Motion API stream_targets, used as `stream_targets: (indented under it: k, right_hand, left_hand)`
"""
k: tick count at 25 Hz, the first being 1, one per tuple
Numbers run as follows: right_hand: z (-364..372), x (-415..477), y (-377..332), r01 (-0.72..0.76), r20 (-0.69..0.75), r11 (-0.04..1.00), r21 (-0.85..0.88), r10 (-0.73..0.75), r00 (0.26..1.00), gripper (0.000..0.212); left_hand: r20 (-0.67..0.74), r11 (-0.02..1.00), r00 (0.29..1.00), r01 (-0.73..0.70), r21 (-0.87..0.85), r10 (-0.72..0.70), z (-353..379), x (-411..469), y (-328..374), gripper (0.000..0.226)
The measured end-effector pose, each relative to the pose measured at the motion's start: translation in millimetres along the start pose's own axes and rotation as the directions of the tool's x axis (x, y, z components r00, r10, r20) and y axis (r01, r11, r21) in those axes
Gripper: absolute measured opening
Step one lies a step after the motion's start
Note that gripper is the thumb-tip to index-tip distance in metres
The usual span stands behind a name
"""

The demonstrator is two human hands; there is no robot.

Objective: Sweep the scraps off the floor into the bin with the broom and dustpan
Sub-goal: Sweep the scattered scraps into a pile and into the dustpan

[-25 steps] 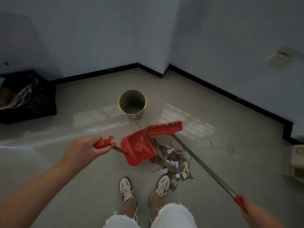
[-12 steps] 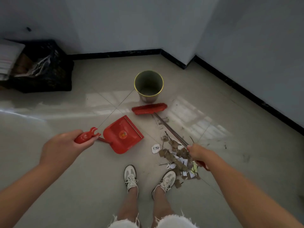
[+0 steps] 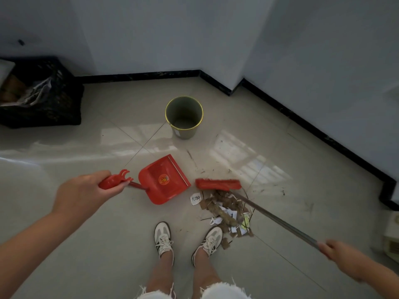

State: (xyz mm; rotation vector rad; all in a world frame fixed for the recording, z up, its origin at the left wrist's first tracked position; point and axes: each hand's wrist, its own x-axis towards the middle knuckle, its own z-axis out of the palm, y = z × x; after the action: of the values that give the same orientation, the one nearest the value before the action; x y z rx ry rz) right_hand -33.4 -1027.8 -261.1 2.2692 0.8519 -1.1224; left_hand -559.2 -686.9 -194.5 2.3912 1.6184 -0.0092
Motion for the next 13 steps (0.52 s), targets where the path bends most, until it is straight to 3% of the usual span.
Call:
stream_targets:
  k: [4,8,9,11,13]
  right_hand:
    - [-4,-15,32,-0.087,-0.151,0.95,0.3,0.138,0.979,0.073]
    - [-38,3,-45,-0.004,-0.16,0.921,0.39,0.072,0.984,0.041]
    - [-51,17,-68,0.01,-0.138,0.875,0.483,0.065,0.988,0.035]
    - [-71,64,-112,-0.035,-0.01,0.655,0.755,0.065,0.998,0.028]
    - [-89,111,-158,-0.137,0.137,0.46,0.877,0.033,0.99,0.029]
  left_hand:
    - [0.02,0.998,0.997,-0.069,0.004,0.069,16,9,20,0.058]
    - [0.014,0.99,0.99,-0.143,-0.006,0.143,31,30,52,0.056]
    - [0.012,0.989,0.989,-0.15,-0.004,0.15,35,36,59,0.054]
    - [0.03,0.987,0.987,-0.159,0.024,0.158,43,45,67,0.053]
    - [0.043,0.983,0.985,-0.17,0.065,0.168,57,48,69,0.056]
